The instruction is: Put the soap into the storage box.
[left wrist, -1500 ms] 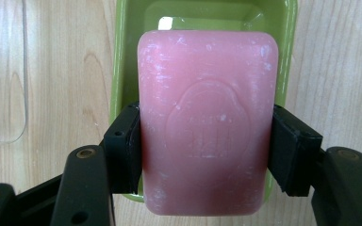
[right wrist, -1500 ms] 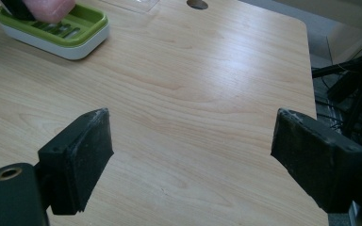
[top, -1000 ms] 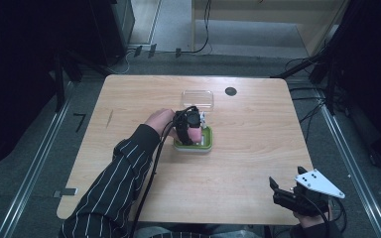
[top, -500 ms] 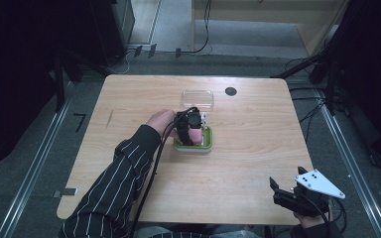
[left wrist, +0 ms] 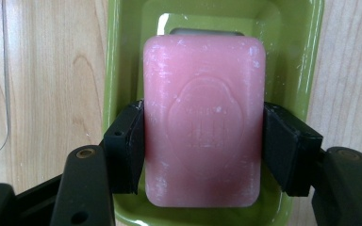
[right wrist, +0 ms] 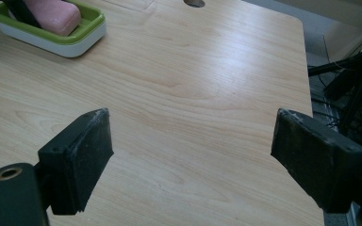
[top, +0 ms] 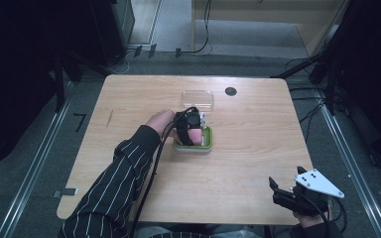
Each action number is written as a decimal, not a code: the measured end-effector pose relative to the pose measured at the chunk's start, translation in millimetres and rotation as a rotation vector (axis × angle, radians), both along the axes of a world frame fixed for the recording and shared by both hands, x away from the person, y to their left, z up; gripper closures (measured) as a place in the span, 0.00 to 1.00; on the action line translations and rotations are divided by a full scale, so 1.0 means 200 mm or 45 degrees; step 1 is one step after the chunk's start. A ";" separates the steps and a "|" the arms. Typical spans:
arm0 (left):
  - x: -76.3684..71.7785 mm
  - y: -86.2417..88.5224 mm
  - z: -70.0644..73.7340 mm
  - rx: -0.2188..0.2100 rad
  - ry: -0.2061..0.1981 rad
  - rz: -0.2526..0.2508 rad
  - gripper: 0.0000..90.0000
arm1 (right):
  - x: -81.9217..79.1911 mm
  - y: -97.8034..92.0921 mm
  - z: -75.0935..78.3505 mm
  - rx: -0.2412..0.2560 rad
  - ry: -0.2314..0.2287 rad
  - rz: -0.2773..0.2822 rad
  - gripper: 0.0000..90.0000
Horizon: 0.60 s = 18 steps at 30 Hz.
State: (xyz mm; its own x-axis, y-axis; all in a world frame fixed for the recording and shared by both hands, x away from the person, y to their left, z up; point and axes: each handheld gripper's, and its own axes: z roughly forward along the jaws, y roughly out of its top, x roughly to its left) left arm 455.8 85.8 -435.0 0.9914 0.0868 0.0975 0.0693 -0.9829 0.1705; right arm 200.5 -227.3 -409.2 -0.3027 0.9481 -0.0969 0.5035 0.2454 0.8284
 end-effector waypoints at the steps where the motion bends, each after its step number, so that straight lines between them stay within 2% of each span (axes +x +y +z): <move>1: 0.00 0.00 0.00 -0.005 0.001 0.001 0.43 | 0.00 0.00 0.00 -0.002 0.000 0.001 0.15; 13: 0.00 0.01 0.00 -0.019 0.006 0.003 0.43 | 0.00 0.00 0.00 0.001 -0.002 -0.001 0.15; 18: 0.00 0.02 0.02 -0.048 0.001 0.003 0.41 | 0.00 0.00 0.00 0.002 -0.001 -0.001 0.15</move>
